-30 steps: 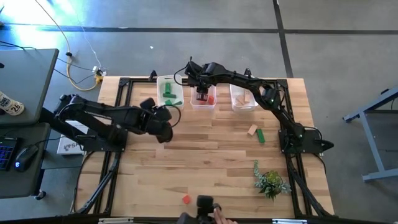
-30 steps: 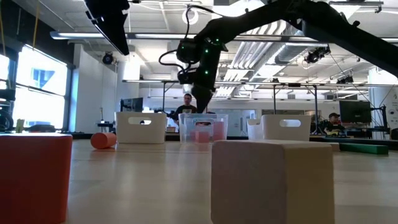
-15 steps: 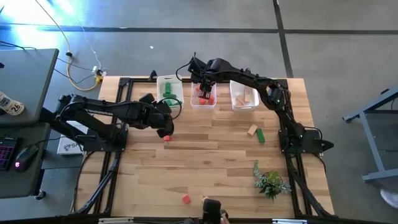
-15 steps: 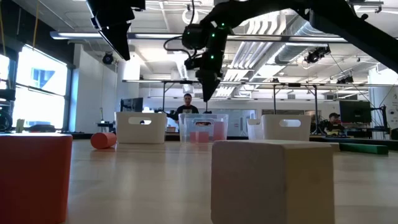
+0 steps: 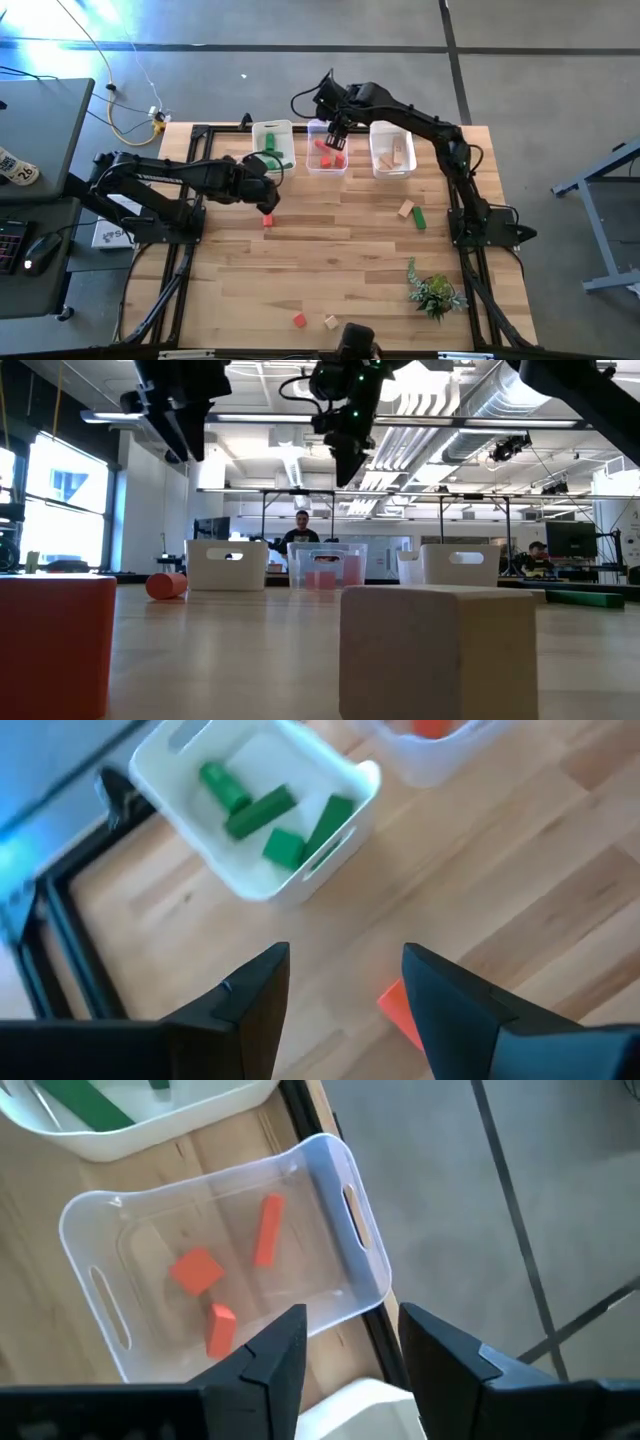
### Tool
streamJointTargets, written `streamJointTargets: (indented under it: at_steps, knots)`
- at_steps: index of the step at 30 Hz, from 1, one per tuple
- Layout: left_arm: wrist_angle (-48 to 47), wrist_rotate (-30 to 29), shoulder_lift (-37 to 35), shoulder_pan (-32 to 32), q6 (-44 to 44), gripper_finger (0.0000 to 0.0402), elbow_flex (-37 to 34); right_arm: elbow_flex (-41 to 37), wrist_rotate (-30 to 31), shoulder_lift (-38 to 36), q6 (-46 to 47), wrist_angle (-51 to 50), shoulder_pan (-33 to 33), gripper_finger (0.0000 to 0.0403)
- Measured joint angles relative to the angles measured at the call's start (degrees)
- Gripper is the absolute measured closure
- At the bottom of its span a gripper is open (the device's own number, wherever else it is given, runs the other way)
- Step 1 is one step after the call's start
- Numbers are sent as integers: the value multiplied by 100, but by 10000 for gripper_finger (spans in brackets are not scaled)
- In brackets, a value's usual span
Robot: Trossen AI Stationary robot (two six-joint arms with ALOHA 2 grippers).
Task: Sort & place blocks by color
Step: Put the orange block into the transparent bin
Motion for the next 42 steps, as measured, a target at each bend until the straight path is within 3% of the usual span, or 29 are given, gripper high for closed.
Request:
streamJointTargets:
  at_steps: [12, 19, 27, 42]
  knots:
    - [-640, 817, 59, -29, -2125, 218, -2, 0, 4, -95, 254, -684, -10, 257]
    - [-637, 1033, 59, -168, -2616, 218, -2, -9, -134, -95, 590, -972, -6, 257]
    - [-636, 1034, 59, -297, -2855, 218, -2, -11, -156, -93, 1227, -1632, -6, 256]
    - [-582, 1003, 380, -1072, -4786, 218, -2, -12, -138, -88, 1359, -1726, 159, 256]
